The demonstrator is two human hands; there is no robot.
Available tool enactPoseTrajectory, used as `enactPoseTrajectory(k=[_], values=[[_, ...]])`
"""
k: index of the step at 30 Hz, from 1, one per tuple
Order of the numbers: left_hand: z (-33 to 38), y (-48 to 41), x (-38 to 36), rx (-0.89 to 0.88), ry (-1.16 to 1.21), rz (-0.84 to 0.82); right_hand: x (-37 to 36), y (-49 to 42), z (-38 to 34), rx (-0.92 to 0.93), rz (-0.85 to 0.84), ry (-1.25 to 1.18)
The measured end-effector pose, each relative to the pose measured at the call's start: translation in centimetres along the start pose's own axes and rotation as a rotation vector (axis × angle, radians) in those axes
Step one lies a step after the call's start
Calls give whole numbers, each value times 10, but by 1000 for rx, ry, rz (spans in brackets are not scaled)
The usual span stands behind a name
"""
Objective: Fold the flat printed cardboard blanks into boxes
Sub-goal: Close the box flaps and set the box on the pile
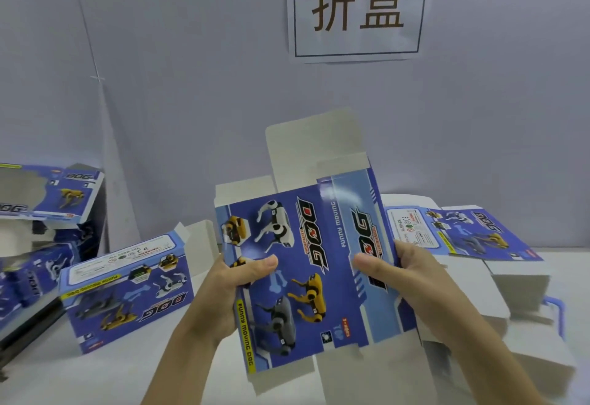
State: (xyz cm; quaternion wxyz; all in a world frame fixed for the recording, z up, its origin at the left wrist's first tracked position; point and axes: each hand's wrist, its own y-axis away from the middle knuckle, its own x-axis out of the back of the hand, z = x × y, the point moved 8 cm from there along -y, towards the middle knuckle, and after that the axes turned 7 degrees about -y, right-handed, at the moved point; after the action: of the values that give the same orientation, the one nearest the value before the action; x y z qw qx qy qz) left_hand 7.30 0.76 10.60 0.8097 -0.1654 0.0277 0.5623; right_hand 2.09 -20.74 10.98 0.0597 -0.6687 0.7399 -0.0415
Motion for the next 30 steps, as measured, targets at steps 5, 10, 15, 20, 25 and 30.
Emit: enactPoseTrajectory(k=[5,10,15,20,25,30], values=[[-4,-3,5,-4,-11,11,5,0,9,-103,46,-114],[29,-2,20,-161,-673,268,2,-9,-21,20,48,28],[92,41,-29,-957,-1560,366,-38,-21,-87,295,-60,607],[72,42,-55,-863,-1801,153,-103,-14,-104,343,-363,1036],[76,35,-41,-967,-1641,301,-111,-6,-124,467,-321,1254],[70,24,-3,-688,-1277,441,-60,44,-160,1094,249,770]])
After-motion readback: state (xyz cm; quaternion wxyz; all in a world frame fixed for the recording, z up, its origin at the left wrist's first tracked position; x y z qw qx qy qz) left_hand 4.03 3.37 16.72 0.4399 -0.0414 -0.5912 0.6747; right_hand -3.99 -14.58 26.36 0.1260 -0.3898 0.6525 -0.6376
